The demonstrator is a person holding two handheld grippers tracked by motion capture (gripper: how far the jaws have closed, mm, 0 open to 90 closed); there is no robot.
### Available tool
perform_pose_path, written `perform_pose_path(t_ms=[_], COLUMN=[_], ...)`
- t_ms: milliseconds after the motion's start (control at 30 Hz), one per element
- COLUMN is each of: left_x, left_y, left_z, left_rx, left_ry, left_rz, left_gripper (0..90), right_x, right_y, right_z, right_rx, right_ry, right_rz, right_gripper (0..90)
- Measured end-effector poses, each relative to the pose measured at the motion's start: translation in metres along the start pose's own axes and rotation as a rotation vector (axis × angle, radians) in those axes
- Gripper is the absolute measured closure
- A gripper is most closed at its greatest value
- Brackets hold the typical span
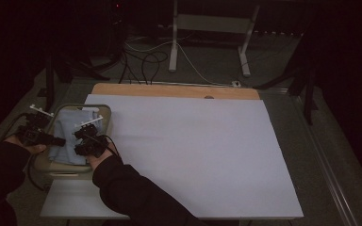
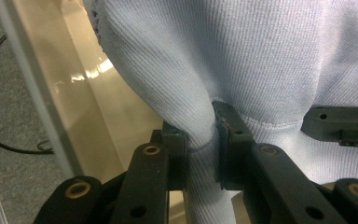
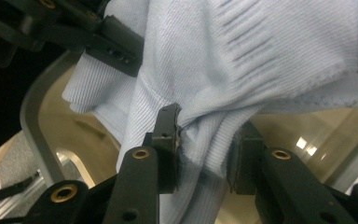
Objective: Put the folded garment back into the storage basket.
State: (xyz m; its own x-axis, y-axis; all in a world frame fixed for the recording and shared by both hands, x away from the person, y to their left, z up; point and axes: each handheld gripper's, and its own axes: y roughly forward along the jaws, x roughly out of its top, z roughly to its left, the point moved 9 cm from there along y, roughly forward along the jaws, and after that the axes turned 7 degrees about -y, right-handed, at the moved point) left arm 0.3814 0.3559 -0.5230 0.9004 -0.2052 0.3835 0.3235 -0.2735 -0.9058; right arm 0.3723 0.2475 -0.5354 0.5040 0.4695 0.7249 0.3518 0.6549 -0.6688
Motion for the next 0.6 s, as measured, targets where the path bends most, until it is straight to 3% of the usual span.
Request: perform_pose_path(t_ms=[233, 400, 433, 500, 600], left_x=[-0.002, -0.002, -0.002, -0.001, 0.001], left_y=[0.007, 0.008, 0.009, 0.007, 0.001], left_z=[0.002, 0.005, 0.007, 0.012, 0.013], left_rx=[0.038, 0.099, 0.126, 0.152, 0.104], left_ry=[-0.001, 0.016, 0.014, -0.022, -0.050], left_rz=[0.035, 0.069, 0.075, 0.073, 0.040], left_gripper=[76.1, 69.5, 63.5, 49.6, 30.4], right_x=[-0.004, -0.007, -0.007, -0.005, 0.003], right_y=[0.002, 0.003, 0.003, 0.000, -0.006], right_z=[0.003, 0.004, 0.004, 0.004, 0.006], right_rx=[0.001, 0.020, 0.026, 0.035, 0.009], right_ry=[-0.038, -0.063, -0.070, -0.094, -0.160], right_rz=[0.040, 0.079, 0.086, 0.083, 0.038], right_gripper=[67.8, 62.7, 58.5, 41.5, 18.2])
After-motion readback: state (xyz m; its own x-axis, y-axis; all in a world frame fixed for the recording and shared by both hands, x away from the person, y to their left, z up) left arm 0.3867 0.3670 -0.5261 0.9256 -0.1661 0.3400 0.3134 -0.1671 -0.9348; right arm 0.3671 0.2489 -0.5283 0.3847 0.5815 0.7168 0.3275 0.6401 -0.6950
